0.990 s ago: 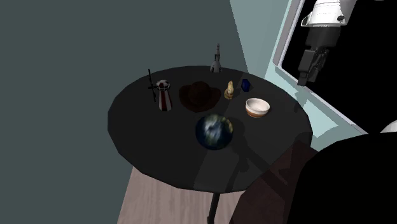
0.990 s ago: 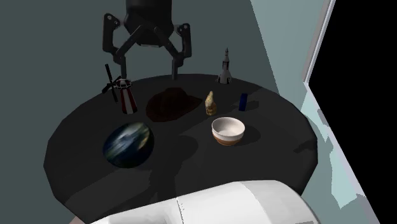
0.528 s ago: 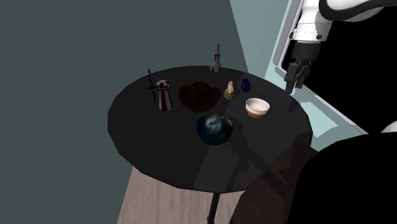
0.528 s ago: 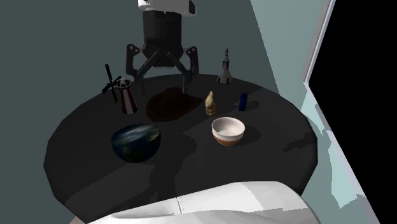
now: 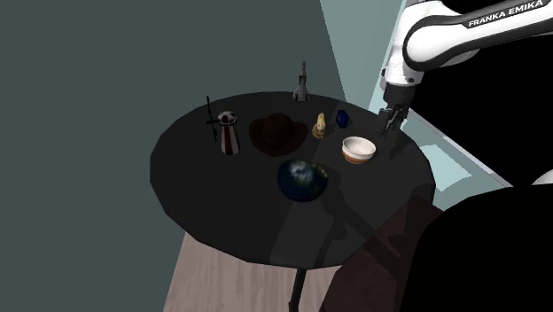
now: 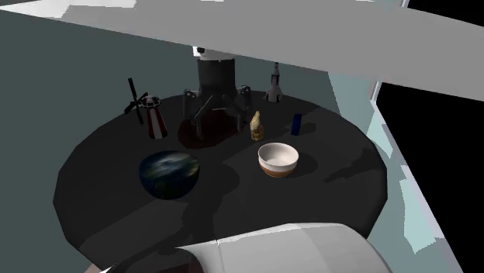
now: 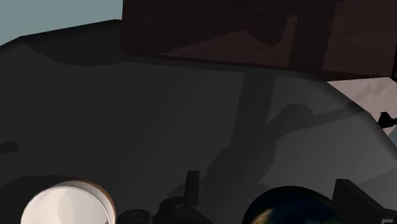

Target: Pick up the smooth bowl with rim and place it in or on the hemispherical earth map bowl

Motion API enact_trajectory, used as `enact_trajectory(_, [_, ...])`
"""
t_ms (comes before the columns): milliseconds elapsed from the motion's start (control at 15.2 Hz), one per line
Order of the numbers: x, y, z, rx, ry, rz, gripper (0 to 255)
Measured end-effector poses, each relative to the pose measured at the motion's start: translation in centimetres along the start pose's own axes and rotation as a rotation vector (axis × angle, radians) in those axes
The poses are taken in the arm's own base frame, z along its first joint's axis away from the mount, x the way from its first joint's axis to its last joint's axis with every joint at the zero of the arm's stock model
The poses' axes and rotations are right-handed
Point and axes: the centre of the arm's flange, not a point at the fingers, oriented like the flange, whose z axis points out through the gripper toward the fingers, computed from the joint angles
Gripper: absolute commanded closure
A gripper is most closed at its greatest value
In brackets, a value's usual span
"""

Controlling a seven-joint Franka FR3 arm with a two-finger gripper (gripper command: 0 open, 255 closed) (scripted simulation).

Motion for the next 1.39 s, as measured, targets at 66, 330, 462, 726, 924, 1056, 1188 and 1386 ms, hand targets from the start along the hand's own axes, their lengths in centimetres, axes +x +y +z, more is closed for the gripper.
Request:
enact_trajectory(66, [0.8, 0.5, 1.1, -0.008, 0.001, 0.0, 0])
enact_trajectory(330, [3.8, 2.6, 4.5, -0.04, 0.009, -0.002, 0])
enact_trajectory(462, [5.5, 3.5, 5.9, -0.056, 0.014, -0.004, 0])
enact_trajectory(726, [8.8, 6.0, 9.0, -0.089, 0.02, -0.005, 0])
enact_trajectory(924, [10.7, 7.8, 11.5, -0.113, 0.026, -0.006, 0])
enact_trajectory(1056, [12.3, 9.0, 12.8, -0.129, 0.03, -0.007, 0])
enact_trajectory(1188, [13.8, 10.1, 14.3, -0.145, 0.033, -0.008, 0])
enact_trajectory(1386, [16.6, 11.8, 16.7, -0.169, 0.039, -0.009, 0])
